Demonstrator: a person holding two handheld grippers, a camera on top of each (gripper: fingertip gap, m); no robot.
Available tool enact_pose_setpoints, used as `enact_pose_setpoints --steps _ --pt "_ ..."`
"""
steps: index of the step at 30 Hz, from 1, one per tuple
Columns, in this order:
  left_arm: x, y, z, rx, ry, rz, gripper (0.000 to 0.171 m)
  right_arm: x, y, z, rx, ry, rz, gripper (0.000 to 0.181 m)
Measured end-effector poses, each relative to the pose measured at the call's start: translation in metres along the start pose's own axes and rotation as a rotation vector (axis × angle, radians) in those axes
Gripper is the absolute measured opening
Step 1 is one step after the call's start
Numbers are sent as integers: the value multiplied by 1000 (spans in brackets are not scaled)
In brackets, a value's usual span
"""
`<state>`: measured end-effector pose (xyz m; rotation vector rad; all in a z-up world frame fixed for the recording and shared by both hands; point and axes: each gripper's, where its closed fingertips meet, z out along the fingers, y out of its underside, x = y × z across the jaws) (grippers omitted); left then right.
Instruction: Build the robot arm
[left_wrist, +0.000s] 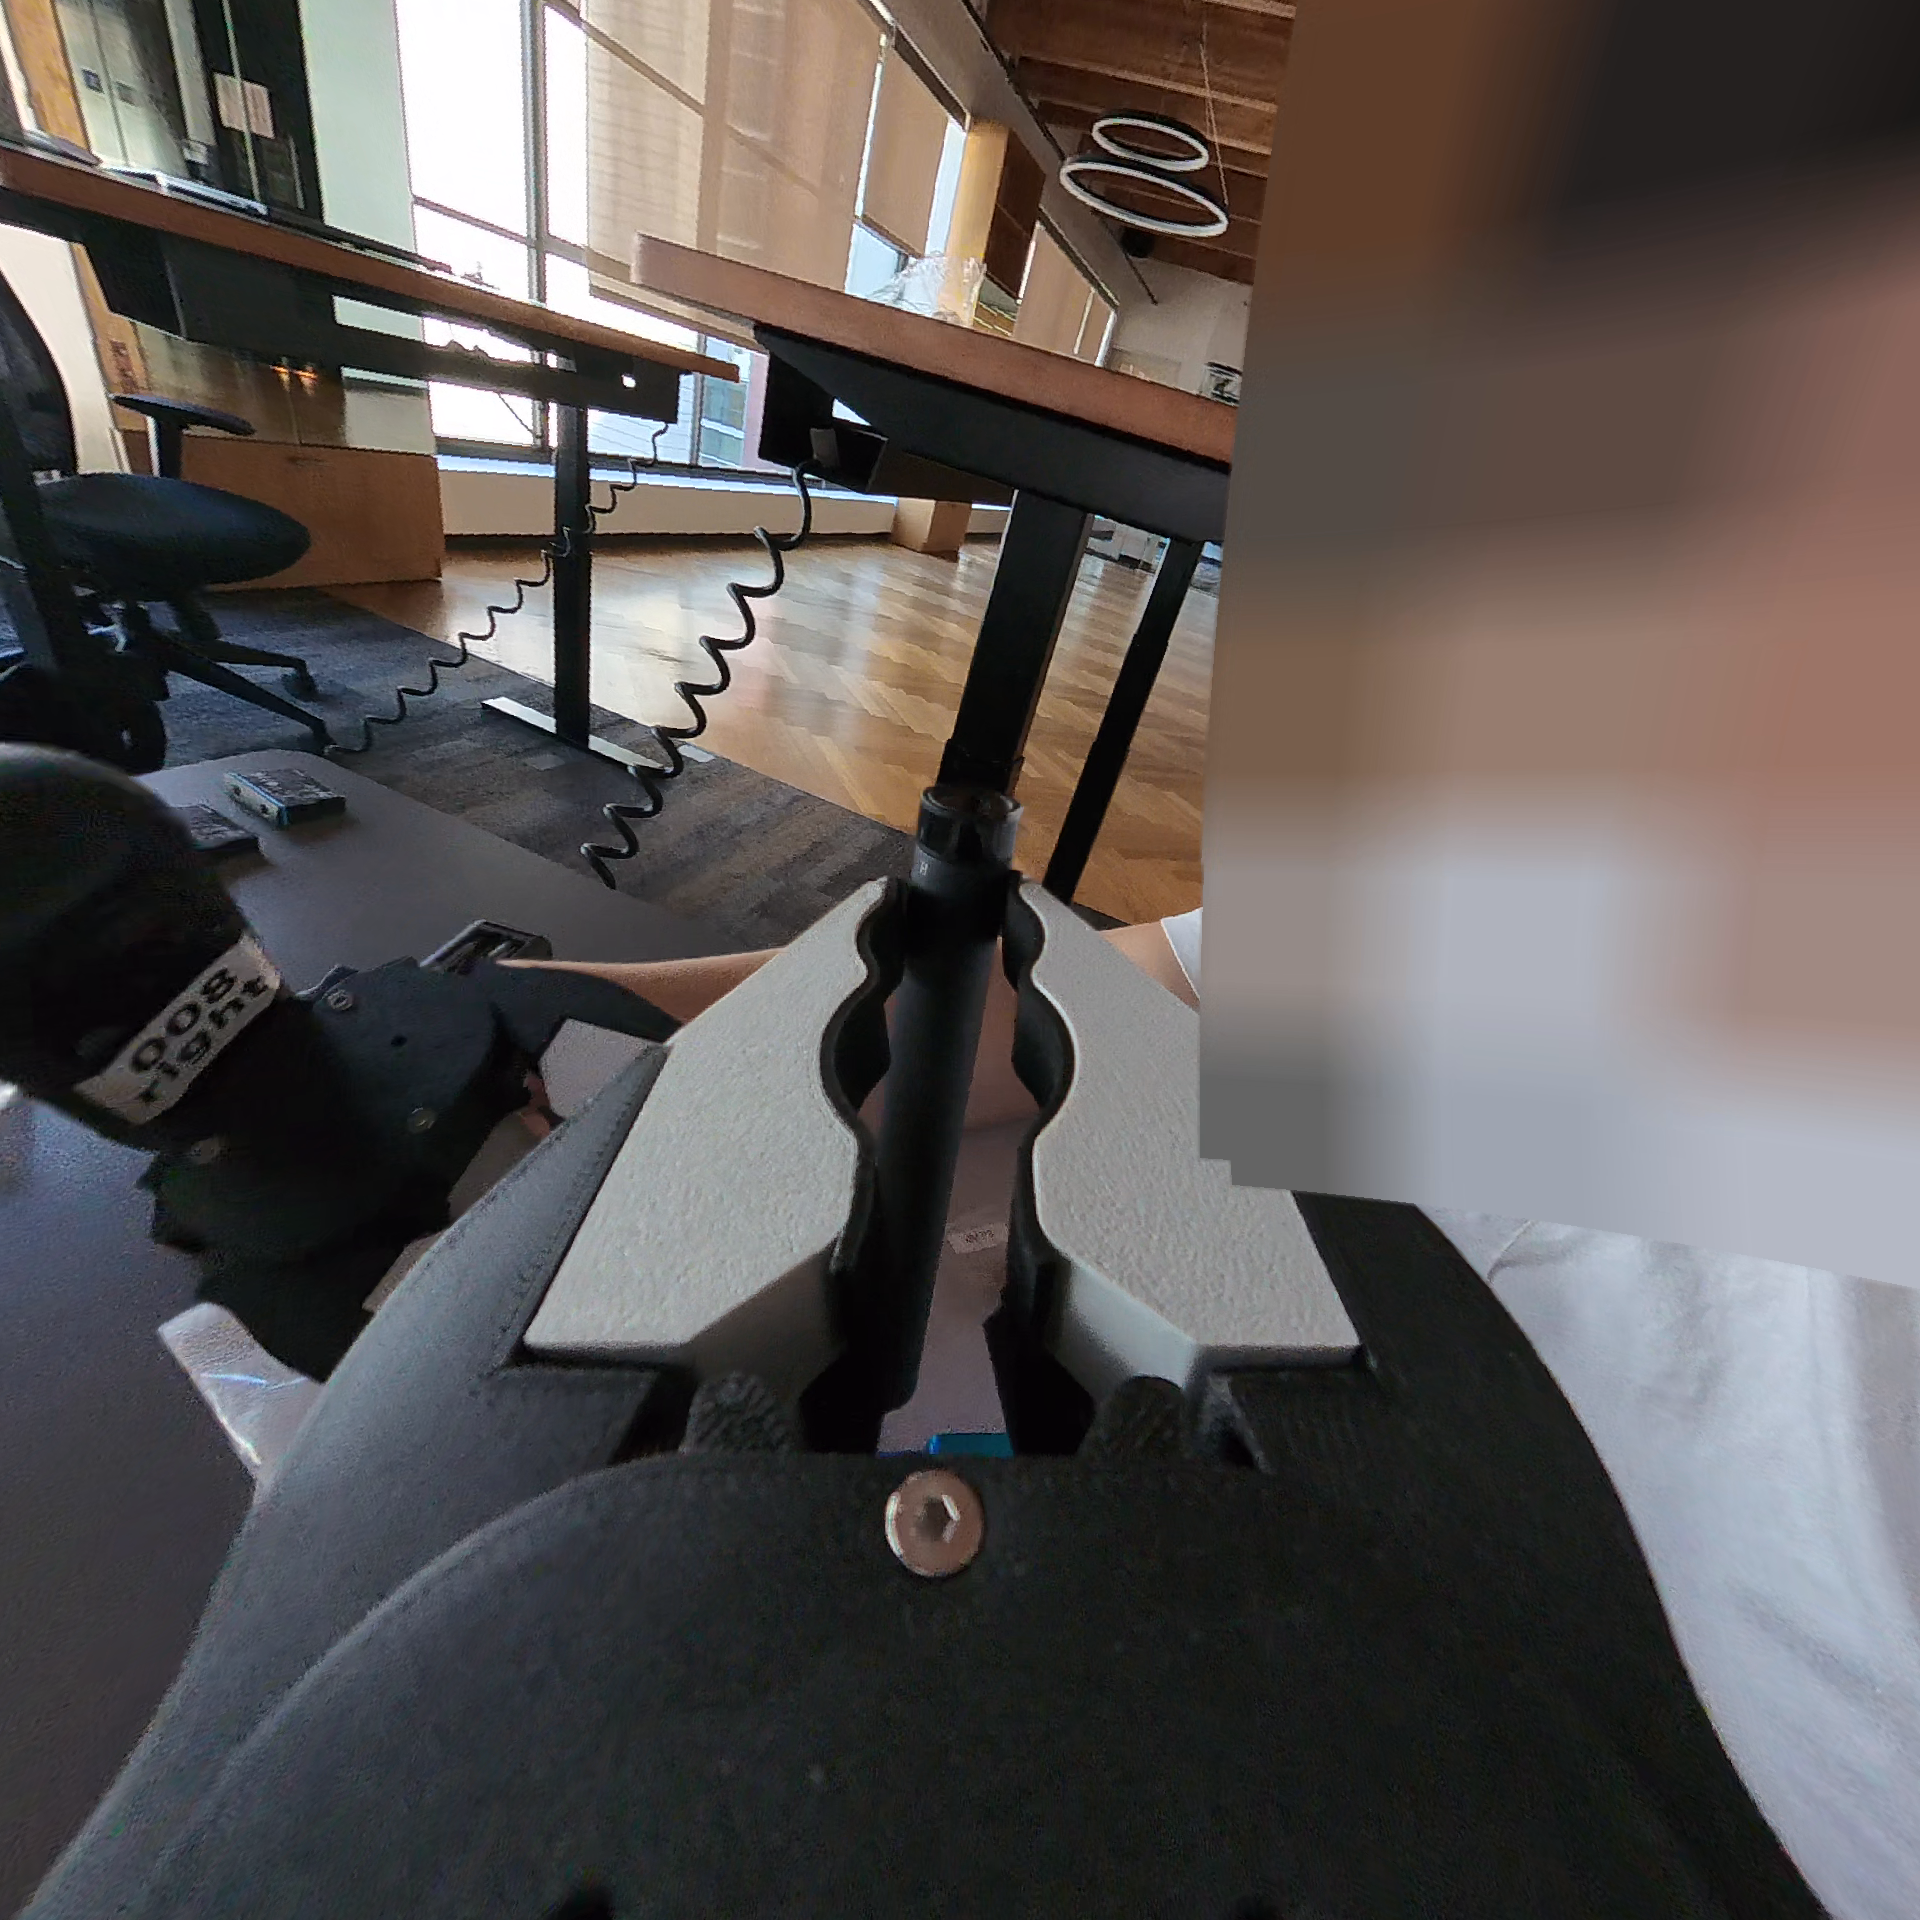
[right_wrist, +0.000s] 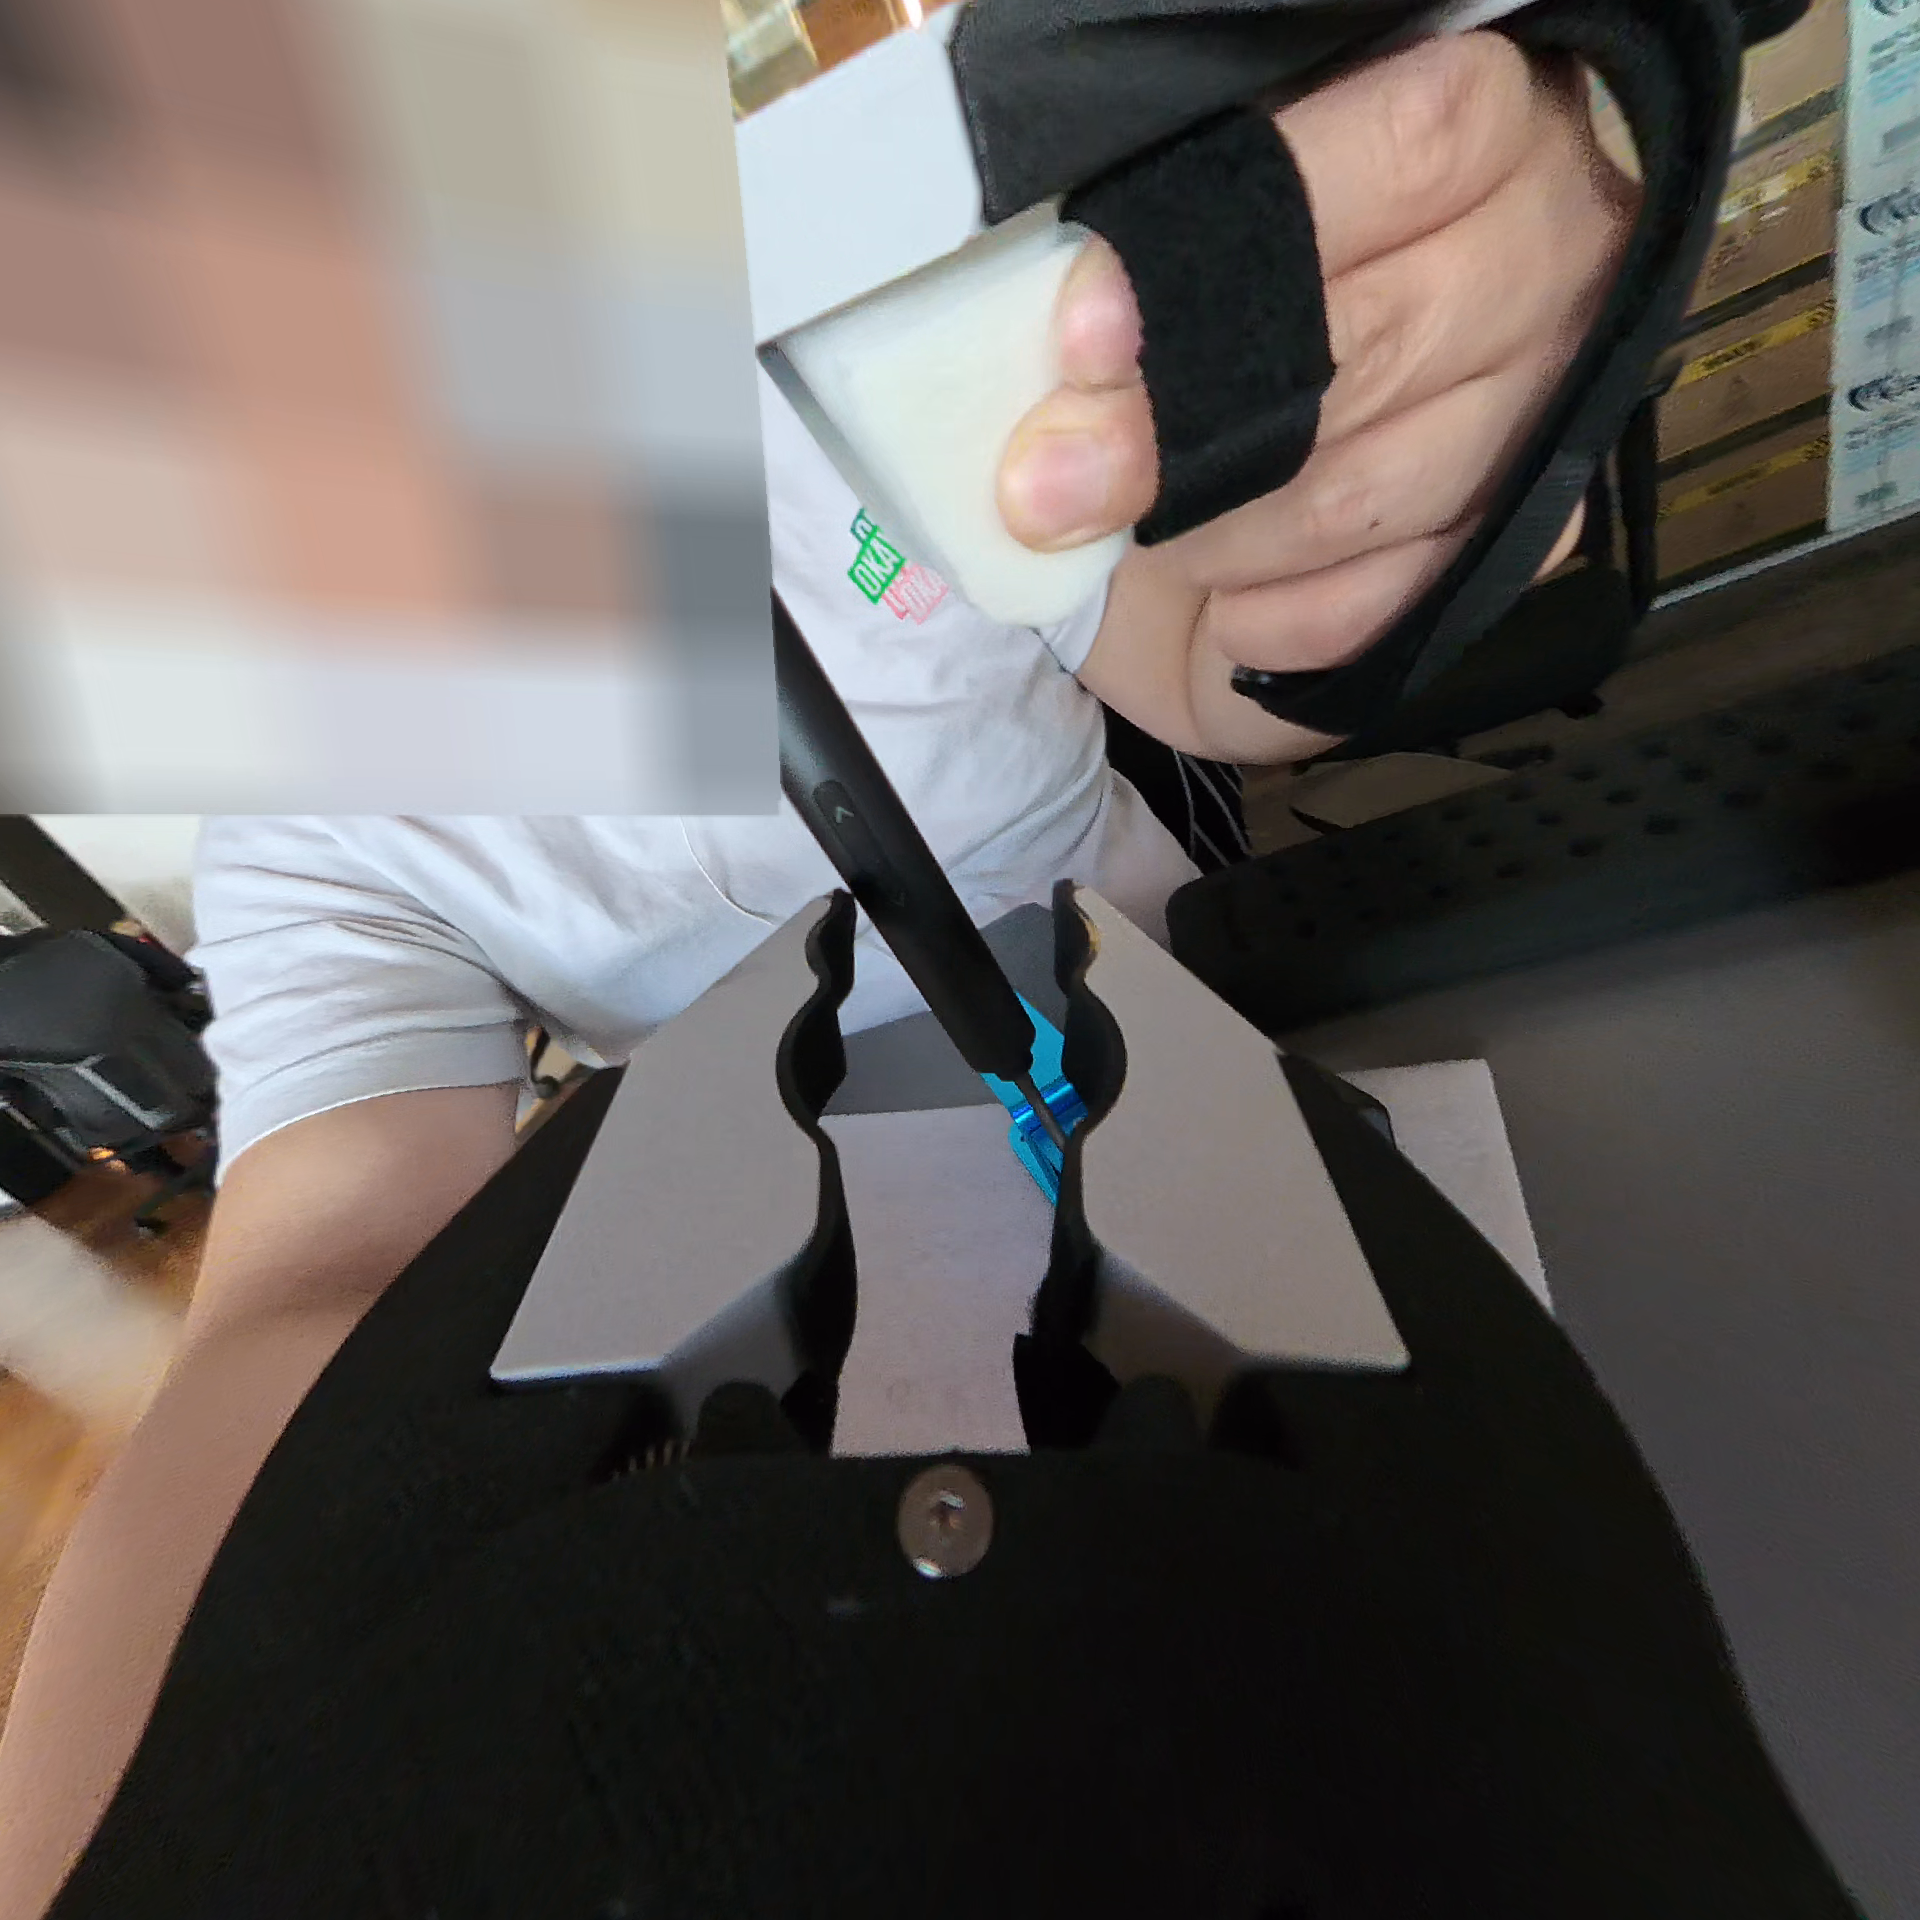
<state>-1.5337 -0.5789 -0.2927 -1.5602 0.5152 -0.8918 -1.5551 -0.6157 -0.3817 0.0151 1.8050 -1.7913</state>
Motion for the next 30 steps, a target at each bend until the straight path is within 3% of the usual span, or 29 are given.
enact_pose_setpoints --steps 1,11,14,16,21,24,27,30 --pt "-1 -1 0 5 -17 6 17 -2 -3 0 -3 11 -9 38" --pt "6 -27 -13 86 -34 118 16 -23 -32 17 -16 279 -54 50" --pt "9 -37 -27 136 -50 135 16 -9 -39 25 -4 588 -99 57" --pt "7 -41 -35 159 -91 137 16 9 -46 16 19 898 -150 57" --pt "10 -45 -45 192 -146 99 16 22 -45 -4 34 1500 -155 51" --pt "13 -44 -45 187 -176 95 16 27 -37 6 -8 1663 -151 43" --pt "15 -39 -41 154 -206 125 16 29 -29 -6 -39 1872 -123 36" --pt "13 -31 -40 143 -244 144 16 28 -25 -10 10 1940 -98 35"
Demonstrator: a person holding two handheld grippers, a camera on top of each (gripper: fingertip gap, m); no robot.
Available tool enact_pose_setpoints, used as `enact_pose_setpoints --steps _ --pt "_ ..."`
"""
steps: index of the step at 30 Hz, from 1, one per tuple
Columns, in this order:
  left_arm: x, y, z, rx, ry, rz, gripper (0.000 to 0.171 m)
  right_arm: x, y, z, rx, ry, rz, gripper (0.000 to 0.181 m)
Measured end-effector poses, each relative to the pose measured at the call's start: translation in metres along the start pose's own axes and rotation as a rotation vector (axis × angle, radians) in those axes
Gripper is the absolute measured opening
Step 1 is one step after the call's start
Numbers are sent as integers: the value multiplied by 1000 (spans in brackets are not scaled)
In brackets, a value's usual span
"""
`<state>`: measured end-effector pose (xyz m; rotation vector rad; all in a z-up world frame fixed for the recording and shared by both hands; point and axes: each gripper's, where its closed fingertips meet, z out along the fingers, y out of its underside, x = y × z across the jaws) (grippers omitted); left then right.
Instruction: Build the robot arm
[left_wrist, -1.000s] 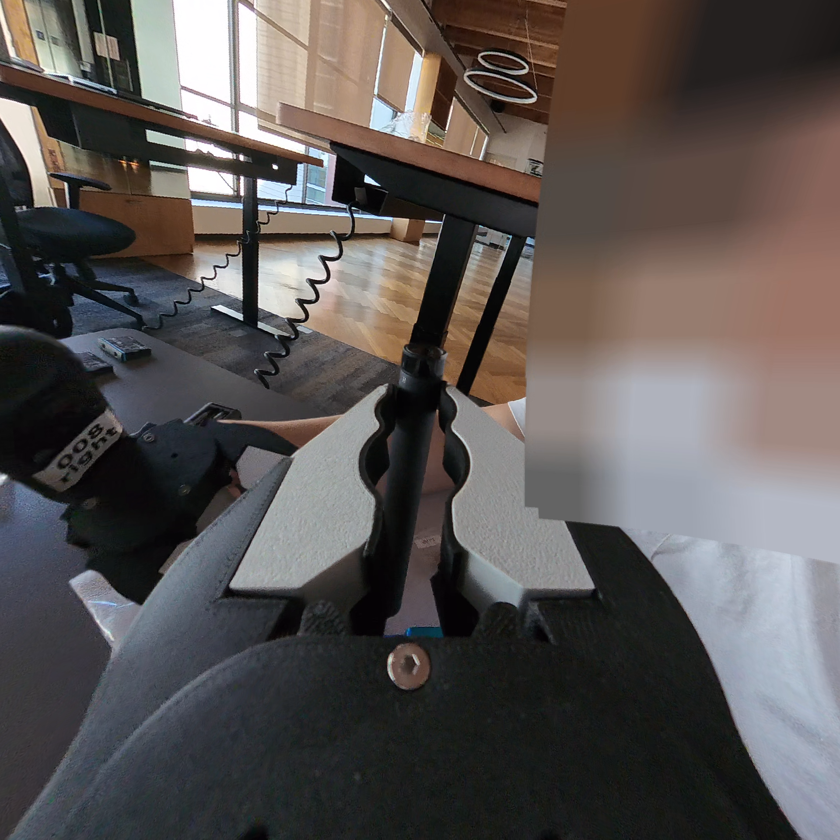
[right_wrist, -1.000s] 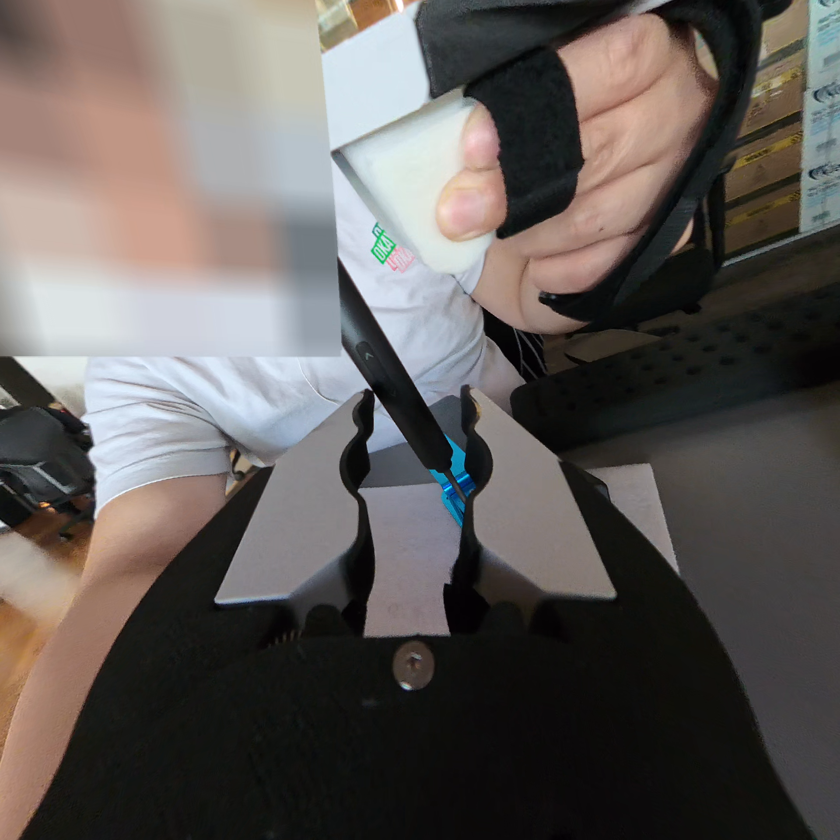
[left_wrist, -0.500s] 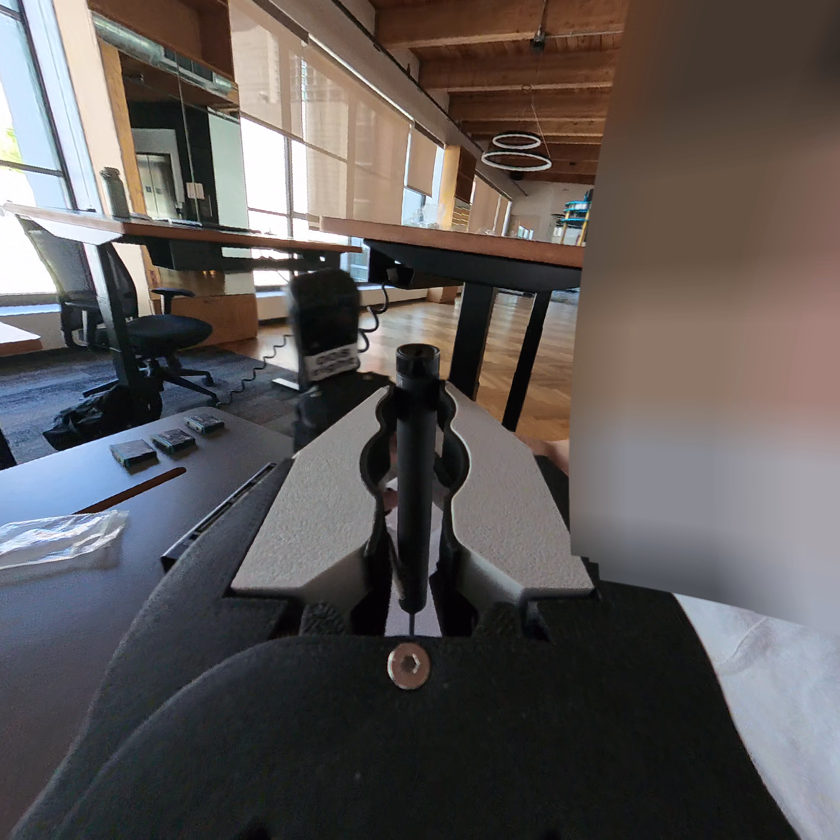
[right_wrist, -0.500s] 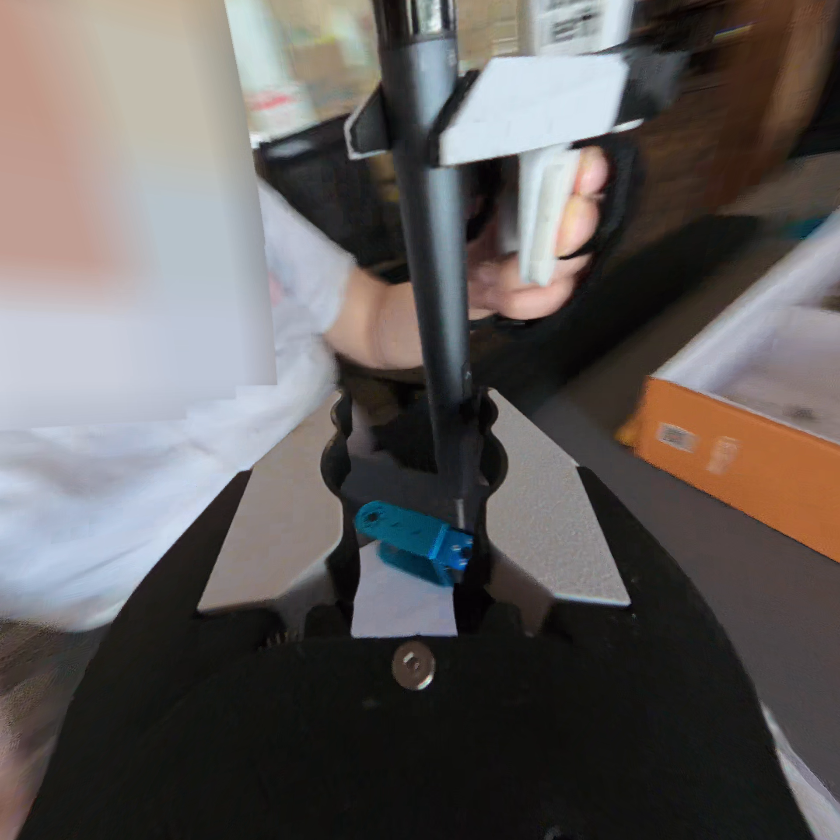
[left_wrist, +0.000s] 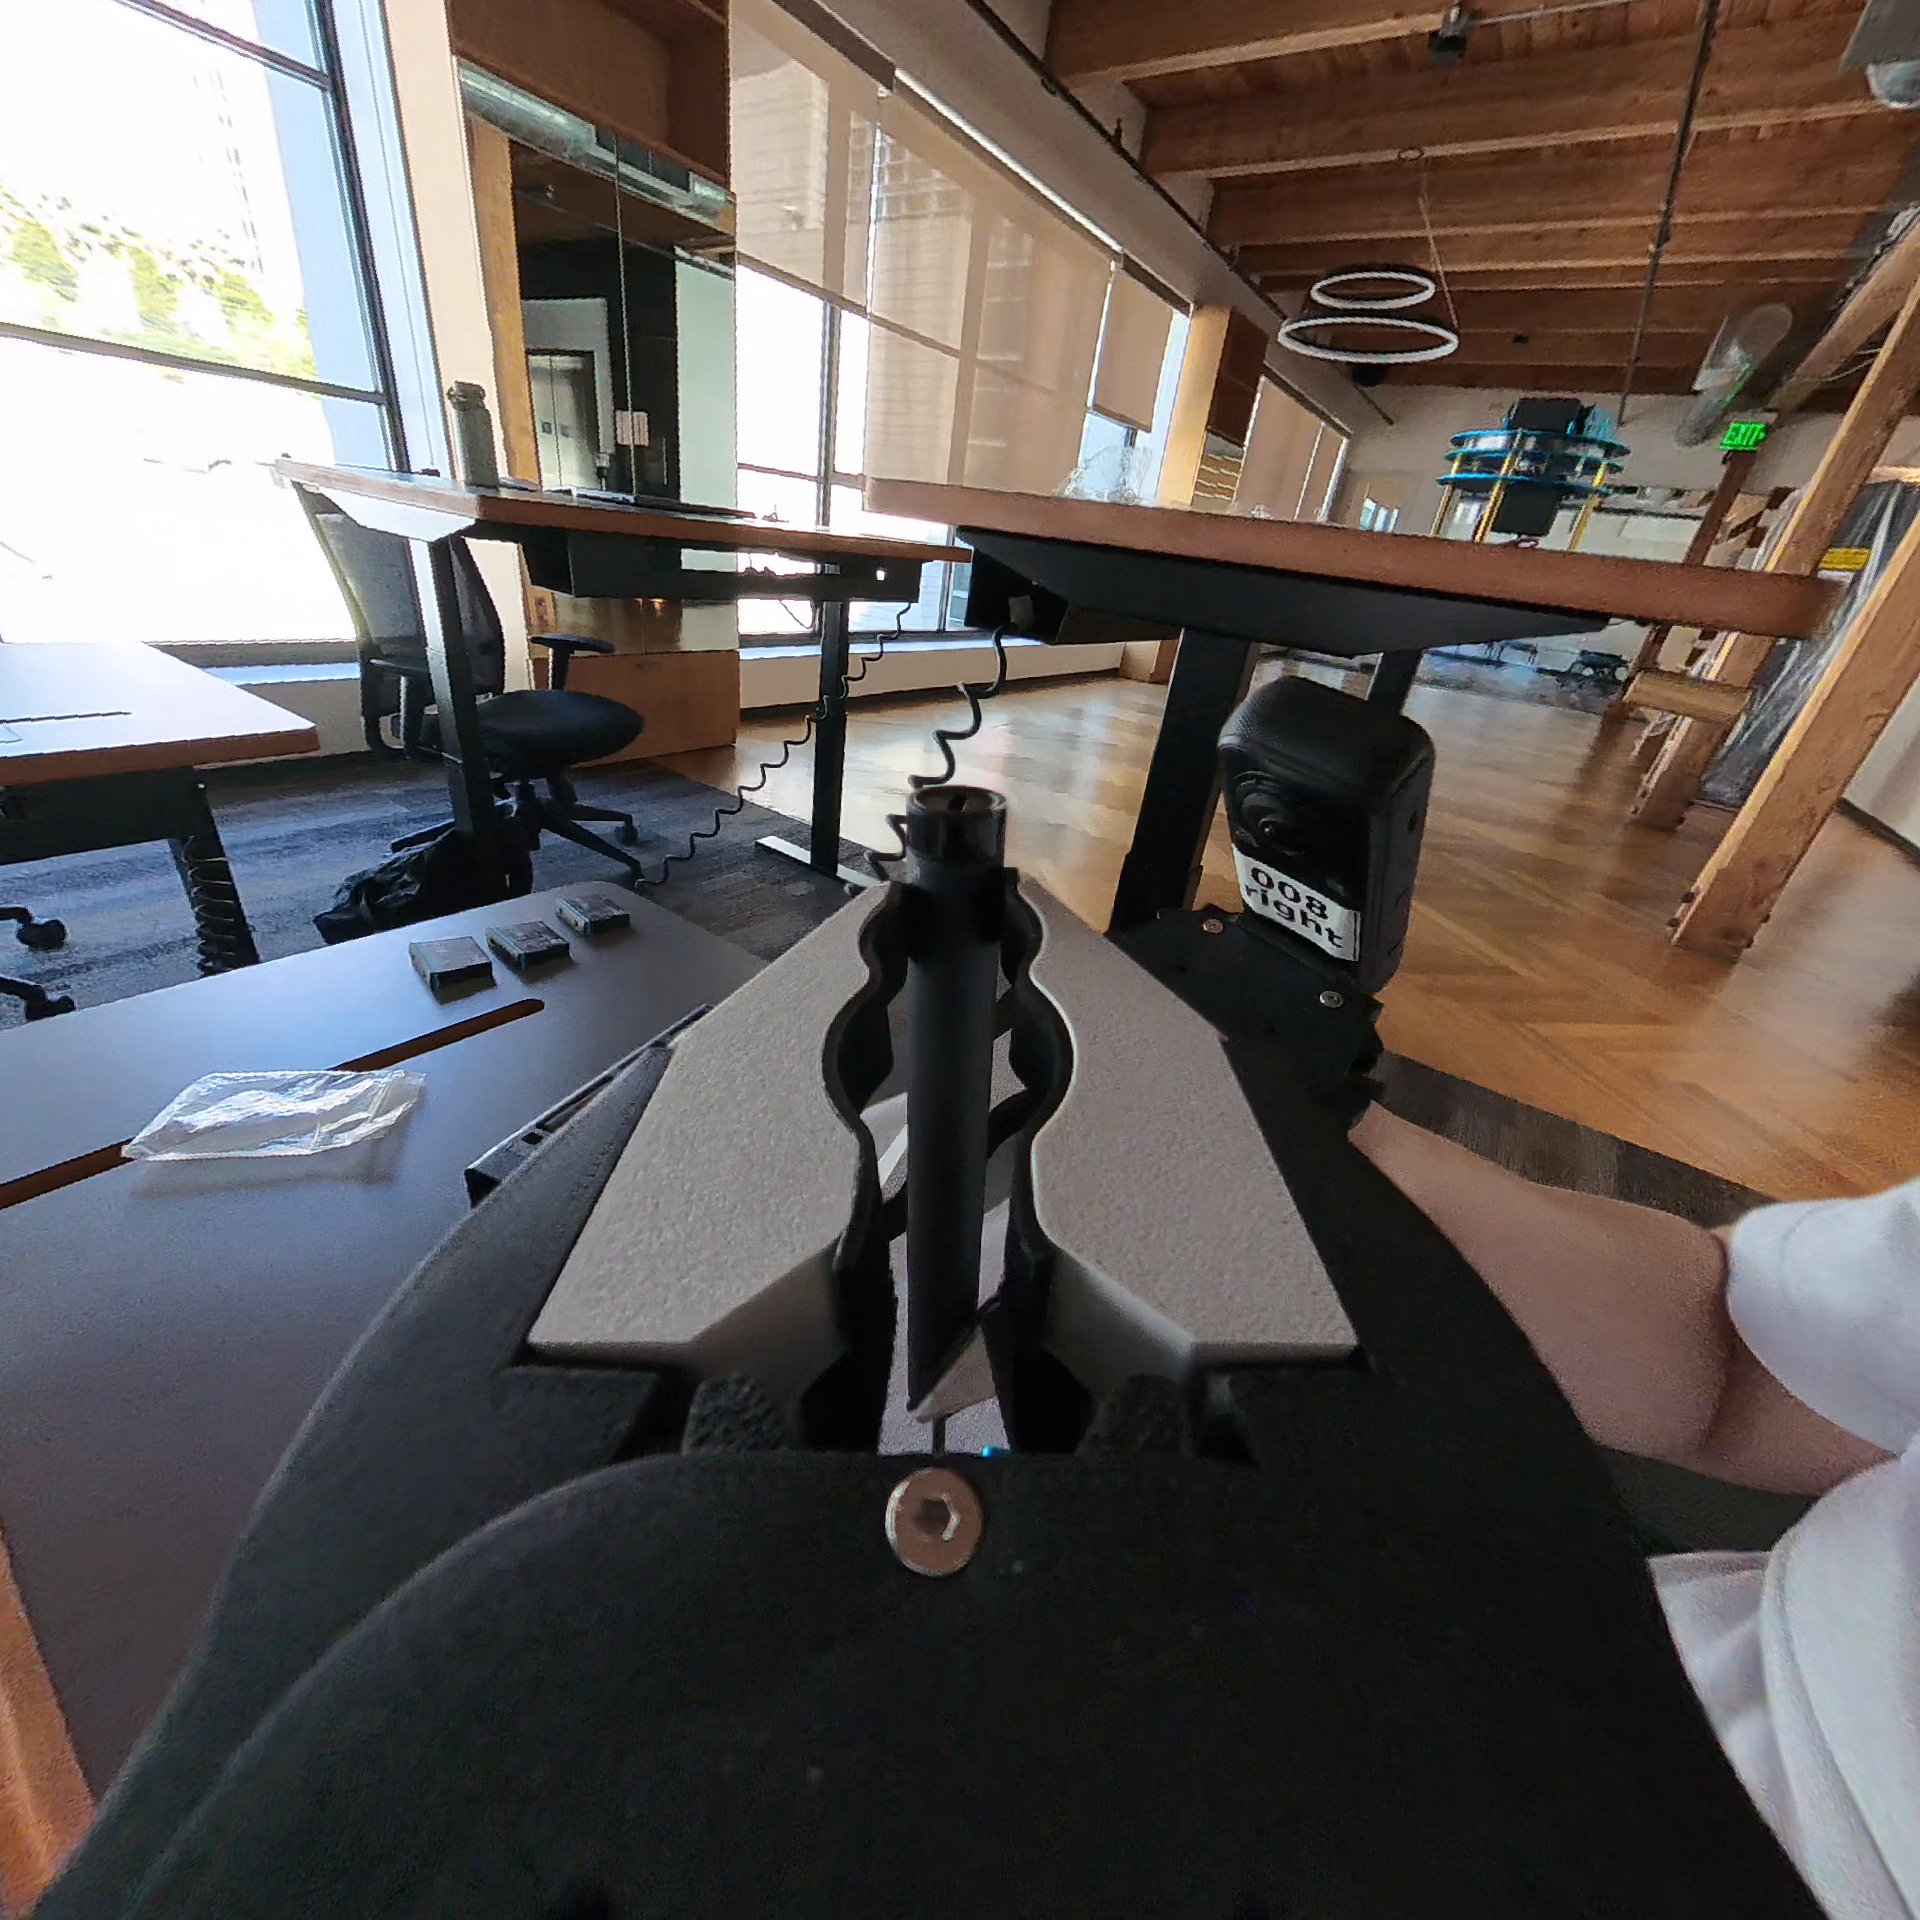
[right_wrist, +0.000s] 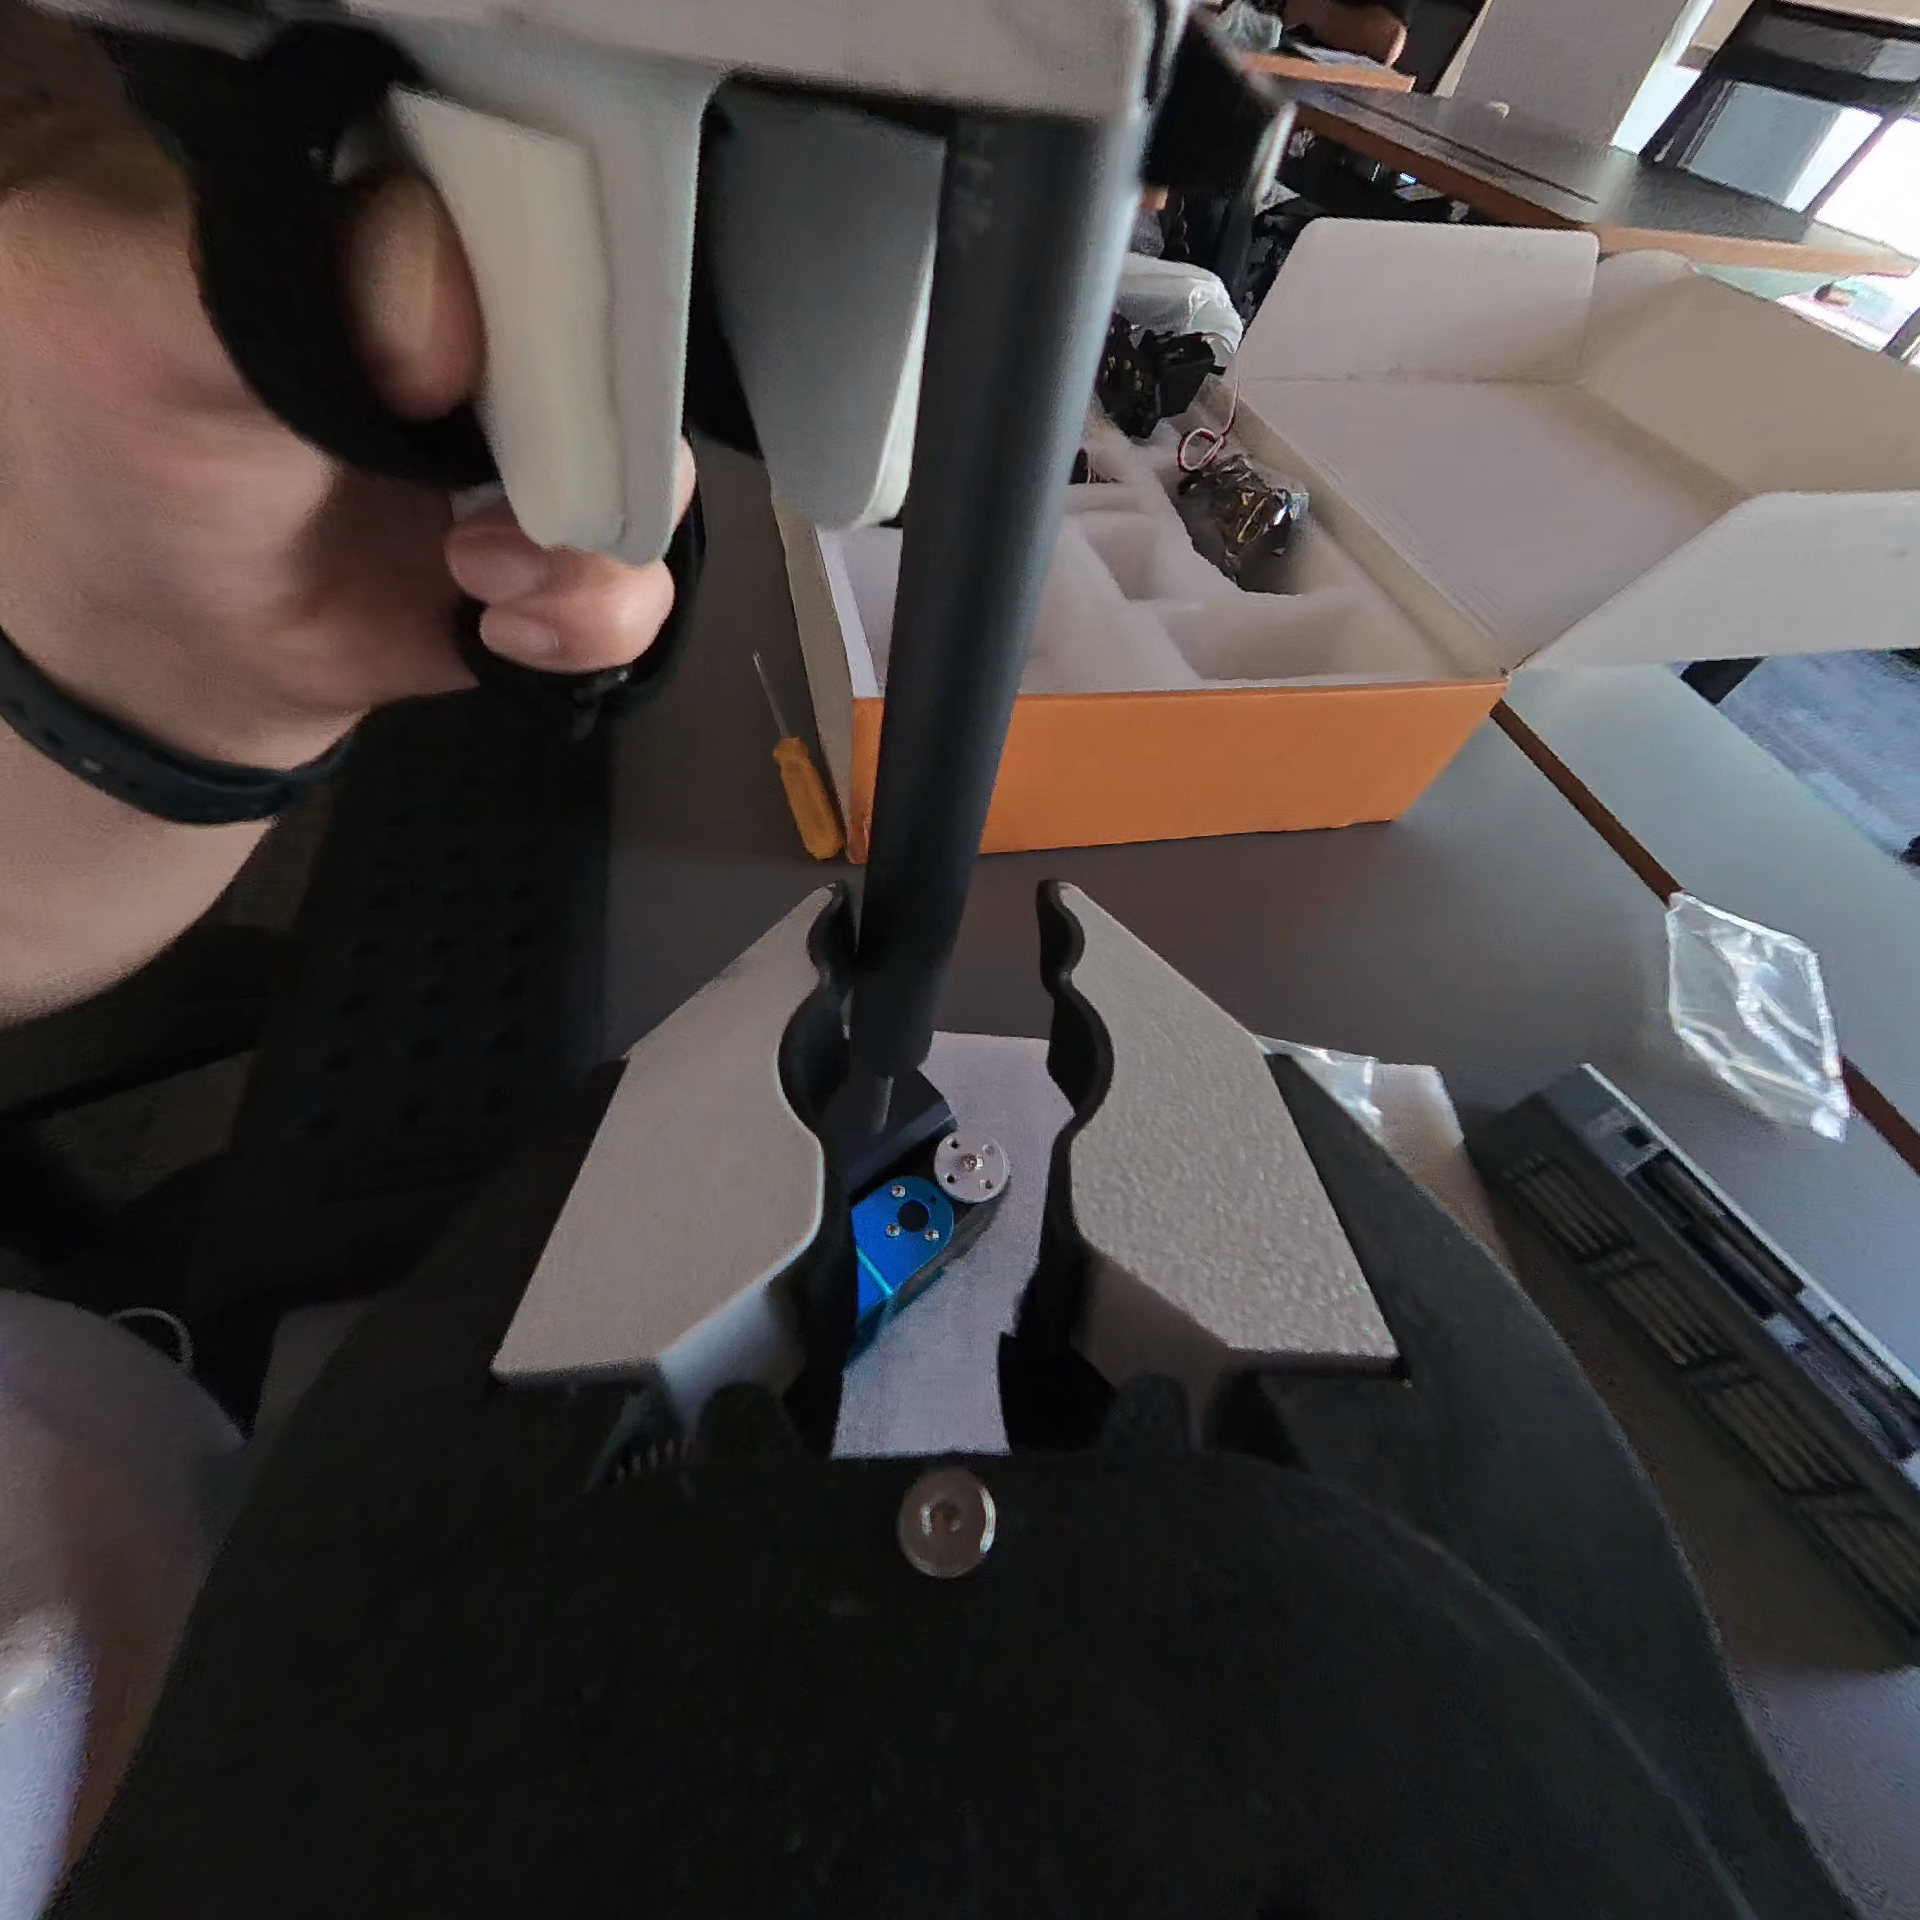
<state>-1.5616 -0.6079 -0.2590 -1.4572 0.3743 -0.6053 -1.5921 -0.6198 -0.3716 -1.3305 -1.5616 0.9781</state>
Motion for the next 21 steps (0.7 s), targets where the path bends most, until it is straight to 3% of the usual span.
enact_pose_setpoints --steps 2,12,16,21 --pt "0 6 1 1 -11 -12 16 -7 1 -1 23 -43 49 19" --pt "-8 26 3 -37 -149 -17 16 -1 18 0 -8 -11 36 18" --pt "5 13 1 -46 -24 -60 17 -10 4 -14 23 -193 55 17" --pt "31 -9 -5 -23 292 -117 28 -38 -22 -46 101 -640 126 17"
